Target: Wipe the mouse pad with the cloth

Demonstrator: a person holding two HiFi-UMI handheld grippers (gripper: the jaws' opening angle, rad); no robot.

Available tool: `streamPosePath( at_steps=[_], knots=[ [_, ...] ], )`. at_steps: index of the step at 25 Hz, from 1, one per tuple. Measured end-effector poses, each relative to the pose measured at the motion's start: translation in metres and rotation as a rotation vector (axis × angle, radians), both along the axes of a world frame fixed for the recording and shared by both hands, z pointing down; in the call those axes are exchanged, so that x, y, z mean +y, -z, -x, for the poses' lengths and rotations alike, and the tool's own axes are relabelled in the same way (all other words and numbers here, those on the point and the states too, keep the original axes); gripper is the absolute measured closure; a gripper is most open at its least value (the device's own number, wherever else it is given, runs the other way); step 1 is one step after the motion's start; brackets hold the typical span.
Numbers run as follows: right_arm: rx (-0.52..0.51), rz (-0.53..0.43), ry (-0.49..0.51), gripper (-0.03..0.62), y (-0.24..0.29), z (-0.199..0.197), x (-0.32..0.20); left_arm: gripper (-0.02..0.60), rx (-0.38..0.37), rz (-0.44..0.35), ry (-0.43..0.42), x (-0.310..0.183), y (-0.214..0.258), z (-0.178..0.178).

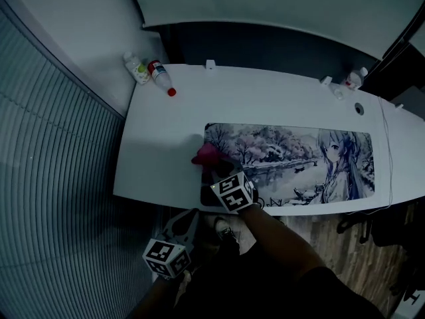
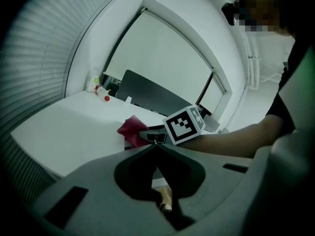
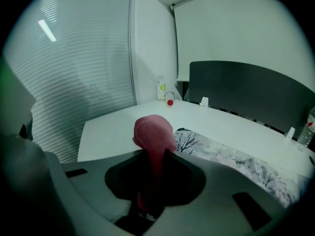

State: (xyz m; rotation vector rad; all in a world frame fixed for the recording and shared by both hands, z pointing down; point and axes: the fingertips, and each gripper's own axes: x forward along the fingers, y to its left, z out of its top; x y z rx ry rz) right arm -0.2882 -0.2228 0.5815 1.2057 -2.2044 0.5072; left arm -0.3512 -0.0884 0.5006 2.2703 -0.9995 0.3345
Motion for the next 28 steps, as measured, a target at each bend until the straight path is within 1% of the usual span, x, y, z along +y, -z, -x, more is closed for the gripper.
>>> streamPosePath(
  at_steps=[4, 7, 13, 16, 18, 22, 28],
  knots=[
    [-0.016, -0.015, -0.025, 0.511, 0.012, -0.011, -0.012, 0.577, 0.017, -0.014, -0.027, -0.008, 0.004, -0.018],
    [-0.025, -0.014, -0.036, 0.511, 0.012, -0.017, -0.028, 0.577, 0.025, -0.017, -0.026, -0.012, 0.004, -0.030],
    [0.009, 0.039, -0.011, 0.511, -0.011, -0.024, -0.059, 0.577, -0.009, -0.004, 0.031, -0.016, 0.006, -0.040],
    [0.023, 0.080, -0.009, 0.511, -0.026, -0.031, -0.070, 0.577, -0.017, 0.021, 0.065, -0.016, 0.003, -0.045],
    [0.027, 0.085, -0.006, 0.511, -0.030, -0.035, -0.076, 0.577, -0.028, 0.035, 0.074, -0.019, -0.002, -0.049],
    [0.007, 0.092, -0.001, 0.511, -0.030, -0.036, -0.081, 0.577, -0.030, 0.035, 0.077, -0.031, -0.001, -0.061],
    [0.008, 0.086, -0.027, 0.511, -0.030, -0.048, -0.081, 0.577, -0.018, 0.033, 0.044, -0.037, 0.003, -0.071]
  ],
)
